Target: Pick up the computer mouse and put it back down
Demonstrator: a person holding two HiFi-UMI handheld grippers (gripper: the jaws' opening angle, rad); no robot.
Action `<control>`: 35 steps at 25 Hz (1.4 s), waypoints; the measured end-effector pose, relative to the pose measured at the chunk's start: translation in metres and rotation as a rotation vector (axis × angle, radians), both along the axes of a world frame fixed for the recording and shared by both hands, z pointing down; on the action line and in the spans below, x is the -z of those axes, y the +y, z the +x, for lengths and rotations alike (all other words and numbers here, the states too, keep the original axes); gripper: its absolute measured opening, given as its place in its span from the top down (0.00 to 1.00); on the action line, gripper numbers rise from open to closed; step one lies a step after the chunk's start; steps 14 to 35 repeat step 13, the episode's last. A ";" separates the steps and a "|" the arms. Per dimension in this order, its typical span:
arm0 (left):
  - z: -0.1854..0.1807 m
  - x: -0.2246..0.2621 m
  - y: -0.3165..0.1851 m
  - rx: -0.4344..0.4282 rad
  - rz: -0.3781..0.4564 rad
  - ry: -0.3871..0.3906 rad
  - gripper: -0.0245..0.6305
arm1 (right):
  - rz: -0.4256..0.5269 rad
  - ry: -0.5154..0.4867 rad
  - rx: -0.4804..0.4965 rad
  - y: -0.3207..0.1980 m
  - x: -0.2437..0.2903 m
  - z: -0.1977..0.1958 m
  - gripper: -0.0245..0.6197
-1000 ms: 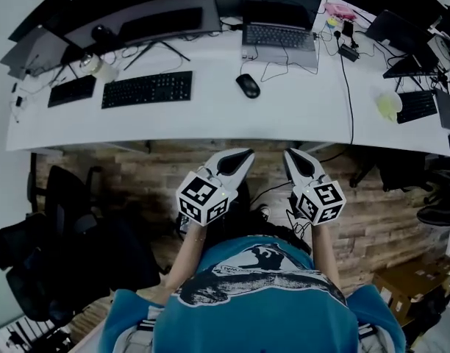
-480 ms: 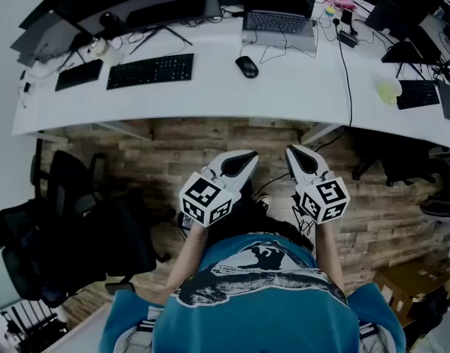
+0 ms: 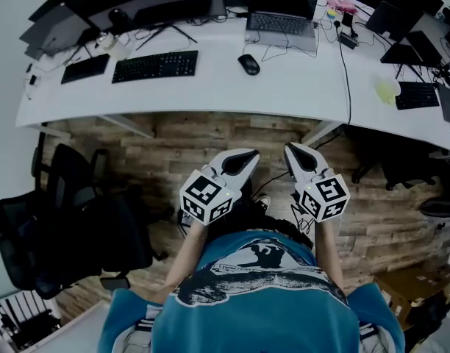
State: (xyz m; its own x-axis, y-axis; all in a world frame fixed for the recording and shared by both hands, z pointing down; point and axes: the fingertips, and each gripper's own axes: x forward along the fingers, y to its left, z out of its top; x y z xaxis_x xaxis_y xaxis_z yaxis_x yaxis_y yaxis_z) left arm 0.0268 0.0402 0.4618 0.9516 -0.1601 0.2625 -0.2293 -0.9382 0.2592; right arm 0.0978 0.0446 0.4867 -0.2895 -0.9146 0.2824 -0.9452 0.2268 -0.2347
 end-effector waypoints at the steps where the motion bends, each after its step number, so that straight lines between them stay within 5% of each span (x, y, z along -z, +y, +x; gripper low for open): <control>1: 0.000 0.001 0.001 -0.001 0.003 0.001 0.94 | 0.002 0.001 0.002 0.001 0.001 0.000 0.96; 35: 0.000 0.002 -0.001 -0.020 0.033 -0.001 0.94 | 0.015 0.020 0.021 -0.001 0.003 -0.005 0.96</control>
